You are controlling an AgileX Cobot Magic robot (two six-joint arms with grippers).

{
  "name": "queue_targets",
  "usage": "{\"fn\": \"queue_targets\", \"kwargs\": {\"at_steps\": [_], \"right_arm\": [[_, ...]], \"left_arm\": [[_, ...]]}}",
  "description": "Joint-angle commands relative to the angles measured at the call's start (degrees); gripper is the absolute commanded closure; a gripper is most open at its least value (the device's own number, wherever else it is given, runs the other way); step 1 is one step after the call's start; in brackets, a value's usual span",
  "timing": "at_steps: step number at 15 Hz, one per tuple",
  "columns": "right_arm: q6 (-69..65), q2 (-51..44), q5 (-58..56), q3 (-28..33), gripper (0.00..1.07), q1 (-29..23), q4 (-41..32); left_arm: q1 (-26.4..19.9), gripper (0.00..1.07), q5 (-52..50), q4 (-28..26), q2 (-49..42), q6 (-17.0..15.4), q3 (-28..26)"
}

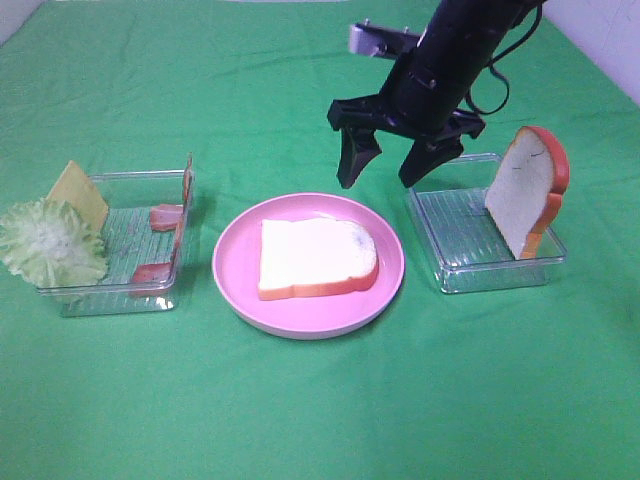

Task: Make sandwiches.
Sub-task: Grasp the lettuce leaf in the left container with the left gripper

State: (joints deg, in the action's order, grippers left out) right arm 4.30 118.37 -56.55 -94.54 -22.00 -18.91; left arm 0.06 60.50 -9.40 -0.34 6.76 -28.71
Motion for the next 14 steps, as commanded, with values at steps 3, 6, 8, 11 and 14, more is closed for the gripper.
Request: {"fn": "queue_targets", "kwargs": {"at_steps": [3, 6, 8, 11, 14], "right_arm": [[-3.15, -10.54, -8.37, -0.34, 0.33, -0.06, 9.85], [-7.51, -19.19, -16.44, 0.34, 0.33, -0.06, 17.19], [-7.56, -26.47, -17.3, 4.87, 0.33, -0.06, 18.05], [-7.16, -36.61, -17.3, 13.98, 0.33, -0.06, 16.73], [-6.3, -54.37, -17.19, 32.49, 0.33, -0.06, 16.21]], "left_arm": [[-0.11, 0.34, -0.63, -0.4, -1.15, 0.0, 0.17], [-0.11, 0.34, -0.63, -0.4, -1.15, 0.0, 0.17], [-0.11, 0.34, -0.63, -0.4, -1.15, 0.0, 0.17], [-0.11, 0.34, -0.63, -0.4, -1.15, 0.0, 0.17], [-0.11, 0.34, -0.63, -0.4, -1.15, 0.0, 0.17]]}}
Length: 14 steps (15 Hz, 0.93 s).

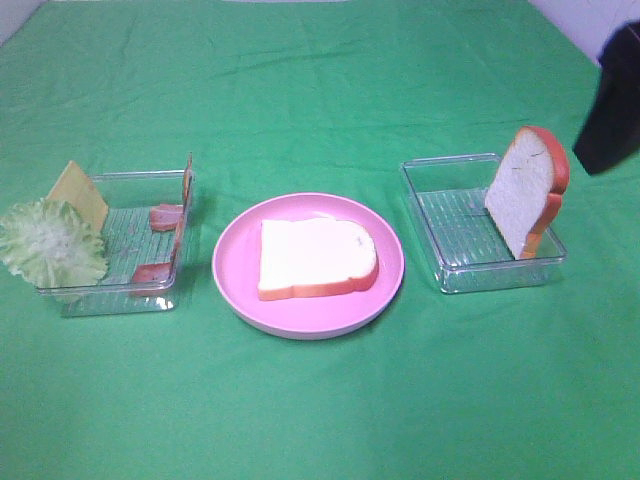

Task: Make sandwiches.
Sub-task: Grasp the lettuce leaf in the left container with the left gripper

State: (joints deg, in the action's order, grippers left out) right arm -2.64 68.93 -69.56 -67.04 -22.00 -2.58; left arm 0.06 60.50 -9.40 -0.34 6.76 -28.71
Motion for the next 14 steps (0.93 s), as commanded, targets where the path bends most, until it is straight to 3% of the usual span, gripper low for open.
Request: {"fn": "queue_targets", "kwargs": {"at_steps": [1, 4, 14], "right_arm": [[0.63, -9.05, -4.18, 9.28, 0.33, -0.06, -0.23], [0.92, -21.31, -3.61, 20.28, 0.33, -0.06, -0.34], [10.77, -52.25, 6.93, 37.36, 0.33, -0.06, -0.4]], "left_arm": [[-0.11, 0.34, -0.63, -0.4, -1.15, 0.0, 0.17], [-0.11, 0.34, -0.63, -0.4, -1.15, 0.0, 0.17], [-0.11, 0.34, -0.63, -0.46, -1.15, -0.11, 0.17]]}}
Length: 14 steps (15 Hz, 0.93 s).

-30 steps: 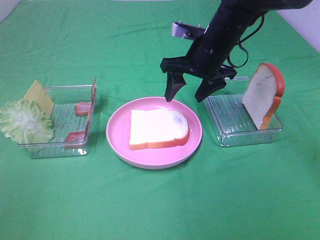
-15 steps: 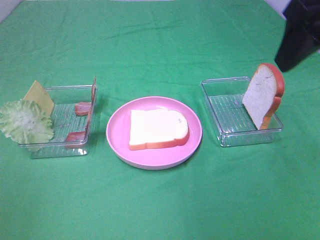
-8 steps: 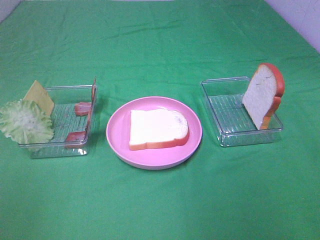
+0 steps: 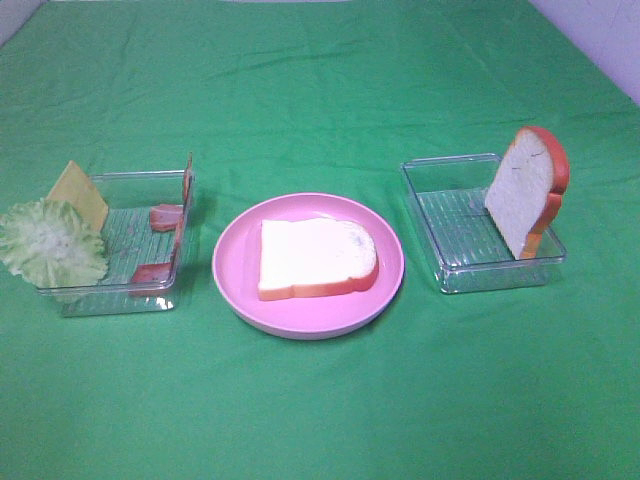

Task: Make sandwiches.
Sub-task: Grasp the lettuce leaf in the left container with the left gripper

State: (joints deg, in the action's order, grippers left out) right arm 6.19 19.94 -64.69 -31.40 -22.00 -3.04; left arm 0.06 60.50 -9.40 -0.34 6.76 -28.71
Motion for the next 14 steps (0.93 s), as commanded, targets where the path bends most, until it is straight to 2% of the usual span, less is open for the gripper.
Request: {"fn": "queue_targets", "kwargs": {"at_steps": [1, 2, 4, 7, 10, 14], "right_arm": [[2.41, -6.25, 2.64, 1.72, 0.33, -0.06, -0.57], [2.41, -8.82, 2.64, 1.72, 0.33, -0.06, -0.8], [2.52, -14.9, 2.69, 1.83, 0.33, -0.06, -0.97], [2.52, -20.17, 2.75, 1.83, 0.33, -0.06, -0.92], [2.52, -21.14, 2.81, 2.06, 0.33, -0.06, -0.86], [2.52, -21.14, 3.44, 2.46, 0.33, -0.06, -0.97]], "left_arm": [[-0.11, 0.34, -0.63, -0.74, -1.15, -0.11, 0.17], [-0.11, 0.34, -0.63, -1.49, -1.15, -0.11, 0.17], [-0.11, 0.34, -1.49, -2.58, 0.4, -2.23, -0.11], [-0.11, 0.34, -8.88, -2.41, 8.31, -3.61, -2.06], [-0.11, 0.34, -15.76, -2.69, 22.0, -4.24, -5.04], [-0.11, 0.34, -13.75, -1.89, 45.15, -4.58, -16.1]]}}
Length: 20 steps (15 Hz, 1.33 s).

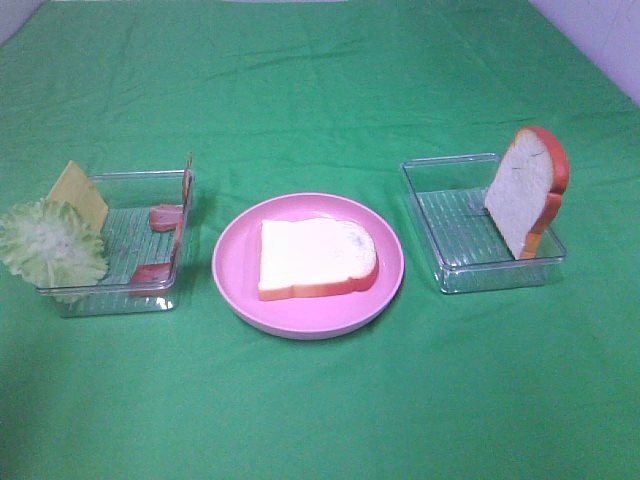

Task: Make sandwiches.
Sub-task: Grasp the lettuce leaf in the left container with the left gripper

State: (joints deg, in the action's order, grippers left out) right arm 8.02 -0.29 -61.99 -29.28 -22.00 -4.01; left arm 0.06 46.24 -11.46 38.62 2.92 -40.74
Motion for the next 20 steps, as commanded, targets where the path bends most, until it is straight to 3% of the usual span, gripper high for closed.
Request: {"fn": "queue_targets", "kwargs": {"at_steps": [1, 3, 4, 6, 9, 15, 17, 20], "right_arm": [[0.69, -0.92, 1.15, 0.46, 0.33, -0.06, 0.0], [0.69, -0.92, 1.15, 0.46, 0.33, -0.06, 0.0], [0.69, -0.92, 1.15, 0.46, 0.33, -0.06, 0.0], [0.69, -0.92, 1.15, 0.46, 0.33, -0.06, 0.0], [0.69, -0.92, 1.15, 0.46, 0.33, -0.06, 0.06], [0.69, -0.92, 1.15, 0.46, 0.33, -0.06, 0.11], [0.69, -0.92, 1.15, 0.46, 0.33, -0.06, 0.11], [0.69, -0.92, 1.15, 0.46, 0.33, -0.06, 0.11]], "left_arm": [[-0.11, 0.34, 2.46, 1.15, 12.38, -2.12, -7.28], [-0.11, 0.34, 6.25, 4.07, 20.51, -3.78, -12.09], [-0.11, 0.34, 11.0, 6.99, 30.25, -5.33, -17.65], [-0.11, 0.34, 12.49, 8.71, 37.93, -6.02, -21.14], [-0.11, 0.34, 10.66, 9.11, 45.49, -6.02, -22.52], [-0.11, 0.34, -5.96, 9.05, 59.59, -5.79, -22.52], [-0.11, 0.34, -9.0, 6.88, 62.45, -5.44, -22.52], [-0.11, 0.35, -9.97, 1.43, 65.2, -1.78, -22.52]]}}
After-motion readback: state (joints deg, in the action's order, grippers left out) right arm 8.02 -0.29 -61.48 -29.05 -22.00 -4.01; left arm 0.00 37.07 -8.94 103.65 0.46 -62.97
